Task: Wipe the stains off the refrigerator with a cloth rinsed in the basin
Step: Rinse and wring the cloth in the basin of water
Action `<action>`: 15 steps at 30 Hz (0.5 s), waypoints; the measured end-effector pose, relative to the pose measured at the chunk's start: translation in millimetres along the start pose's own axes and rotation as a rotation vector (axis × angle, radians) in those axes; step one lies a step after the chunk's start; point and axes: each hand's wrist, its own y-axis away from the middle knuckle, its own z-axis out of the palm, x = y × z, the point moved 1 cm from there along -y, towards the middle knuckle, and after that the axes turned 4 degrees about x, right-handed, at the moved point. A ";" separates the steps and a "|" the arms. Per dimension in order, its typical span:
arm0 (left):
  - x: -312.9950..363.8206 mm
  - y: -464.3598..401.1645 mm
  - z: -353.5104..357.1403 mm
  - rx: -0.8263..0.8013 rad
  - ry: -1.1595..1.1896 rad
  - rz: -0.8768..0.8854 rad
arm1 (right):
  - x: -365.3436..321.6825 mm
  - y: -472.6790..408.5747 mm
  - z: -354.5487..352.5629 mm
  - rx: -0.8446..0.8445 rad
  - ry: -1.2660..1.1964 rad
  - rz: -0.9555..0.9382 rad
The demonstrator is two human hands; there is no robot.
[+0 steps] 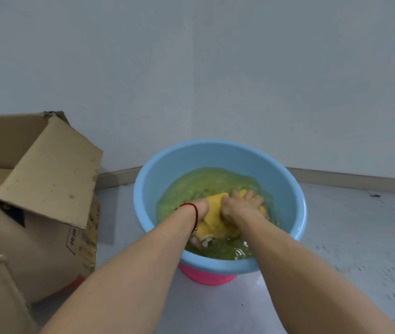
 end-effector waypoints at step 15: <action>3.2 41.4 -14.3 0.074 -0.175 0.189 | -14.8 11.7 -15.7 0.132 -0.113 -0.398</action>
